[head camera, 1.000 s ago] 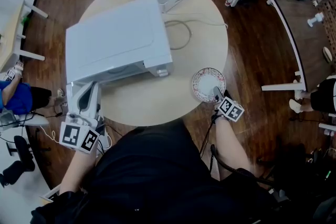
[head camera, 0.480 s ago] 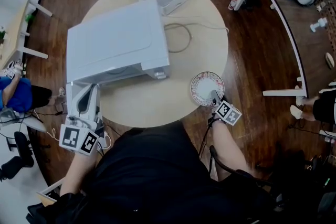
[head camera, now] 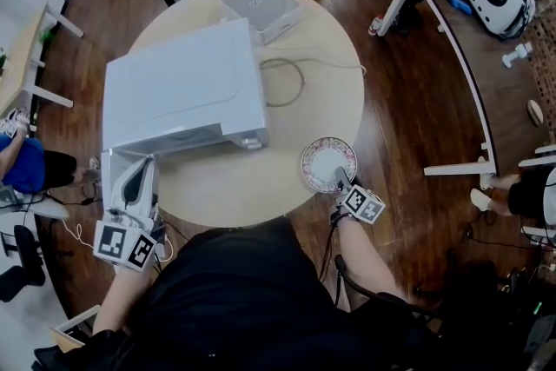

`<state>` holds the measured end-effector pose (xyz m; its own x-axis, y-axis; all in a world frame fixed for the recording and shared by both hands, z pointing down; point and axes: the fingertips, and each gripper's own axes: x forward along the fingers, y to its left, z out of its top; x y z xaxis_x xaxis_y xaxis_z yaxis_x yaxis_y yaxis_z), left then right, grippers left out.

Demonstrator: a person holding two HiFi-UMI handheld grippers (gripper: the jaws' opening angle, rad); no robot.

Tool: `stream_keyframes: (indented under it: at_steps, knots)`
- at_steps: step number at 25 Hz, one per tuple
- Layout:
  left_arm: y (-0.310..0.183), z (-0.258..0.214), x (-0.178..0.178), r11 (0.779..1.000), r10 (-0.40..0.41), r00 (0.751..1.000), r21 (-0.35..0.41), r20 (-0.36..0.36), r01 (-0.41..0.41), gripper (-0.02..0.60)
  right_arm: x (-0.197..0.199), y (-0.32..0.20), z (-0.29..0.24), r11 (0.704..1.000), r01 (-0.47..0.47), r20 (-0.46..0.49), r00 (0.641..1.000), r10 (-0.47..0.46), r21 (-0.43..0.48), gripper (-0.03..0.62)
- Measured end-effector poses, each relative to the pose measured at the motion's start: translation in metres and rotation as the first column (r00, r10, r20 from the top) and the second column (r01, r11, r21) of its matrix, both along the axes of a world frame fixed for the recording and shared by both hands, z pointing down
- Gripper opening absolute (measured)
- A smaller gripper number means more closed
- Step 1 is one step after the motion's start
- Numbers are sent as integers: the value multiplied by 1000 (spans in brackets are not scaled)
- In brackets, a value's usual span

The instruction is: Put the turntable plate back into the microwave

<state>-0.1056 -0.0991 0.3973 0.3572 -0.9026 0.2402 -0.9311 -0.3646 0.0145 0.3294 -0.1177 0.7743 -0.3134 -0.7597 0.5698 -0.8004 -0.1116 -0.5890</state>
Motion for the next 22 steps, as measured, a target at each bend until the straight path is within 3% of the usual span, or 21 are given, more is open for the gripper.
stream_keyframes:
  at_steps: [15, 22]
  knots:
    - [14, 8, -65, 998, -64, 997, -12, -45, 63, 3, -5, 7, -12, 973, -230, 87, 969, 230, -5, 97]
    - [13, 20, -71, 1000, -20, 998, -12, -61, 20, 3, -12, 18, -26, 940, -338, 168, 930, 327, 39, 44]
